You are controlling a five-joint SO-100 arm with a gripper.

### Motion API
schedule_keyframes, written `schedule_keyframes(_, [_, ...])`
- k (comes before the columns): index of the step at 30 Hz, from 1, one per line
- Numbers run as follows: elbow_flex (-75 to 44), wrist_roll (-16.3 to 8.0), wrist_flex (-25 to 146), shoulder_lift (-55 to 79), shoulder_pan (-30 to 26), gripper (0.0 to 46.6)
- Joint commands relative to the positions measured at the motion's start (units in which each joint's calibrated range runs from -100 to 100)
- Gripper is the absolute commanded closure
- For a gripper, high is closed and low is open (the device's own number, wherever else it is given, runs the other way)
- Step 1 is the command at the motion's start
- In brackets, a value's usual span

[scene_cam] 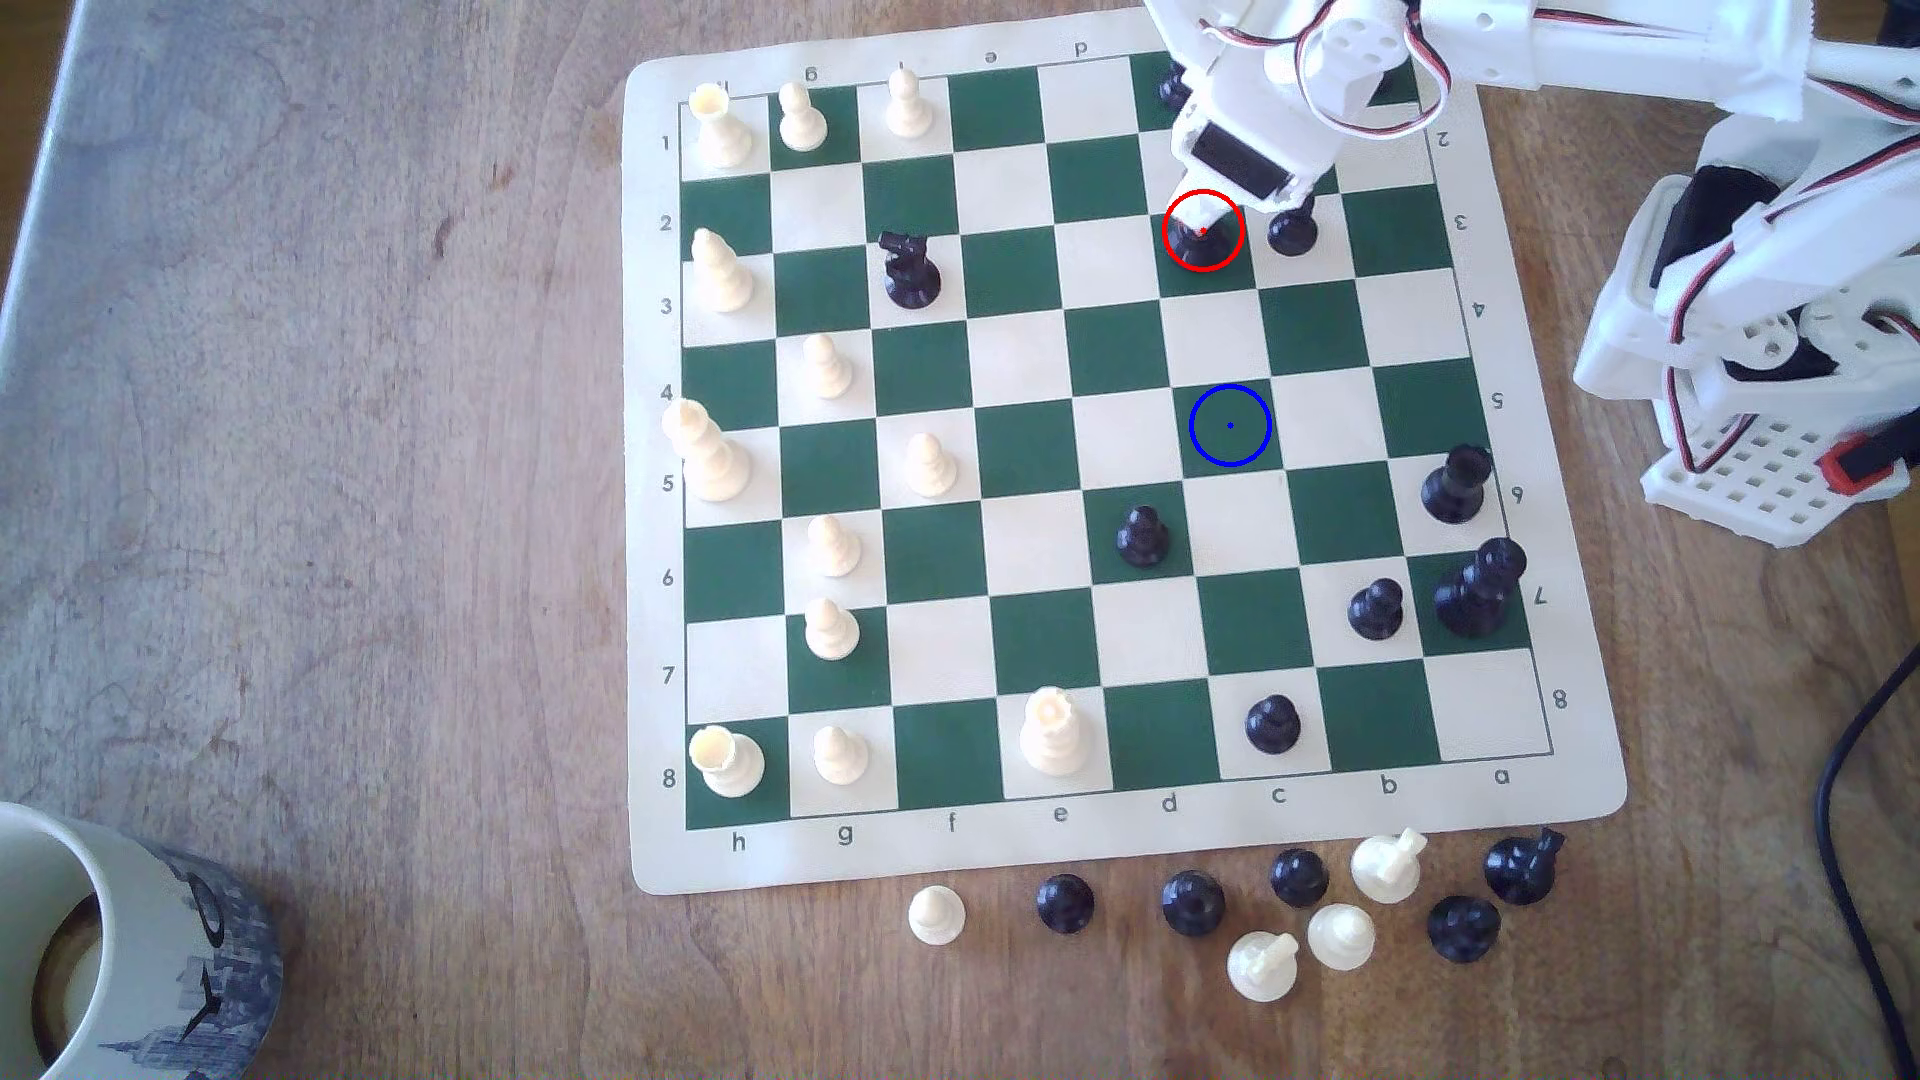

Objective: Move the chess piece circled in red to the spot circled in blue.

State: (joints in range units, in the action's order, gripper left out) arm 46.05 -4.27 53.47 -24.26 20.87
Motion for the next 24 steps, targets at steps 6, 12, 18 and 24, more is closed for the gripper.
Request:
schedule_keyframes(6, [-2.6, 0.1, 1.4, -4.8, -0.2, 45.7])
schedule_keyframes(12, [-7.5, 0.5, 6.0, -8.2, 0.1, 46.4])
schedule_keyframes(18, [-13.8, 1.5, 11.4, -11.6, 0.6, 46.4])
schedule_keyframes(24, [-14.3, 0.8, 20.7, -17.5, -9.8, 46.4])
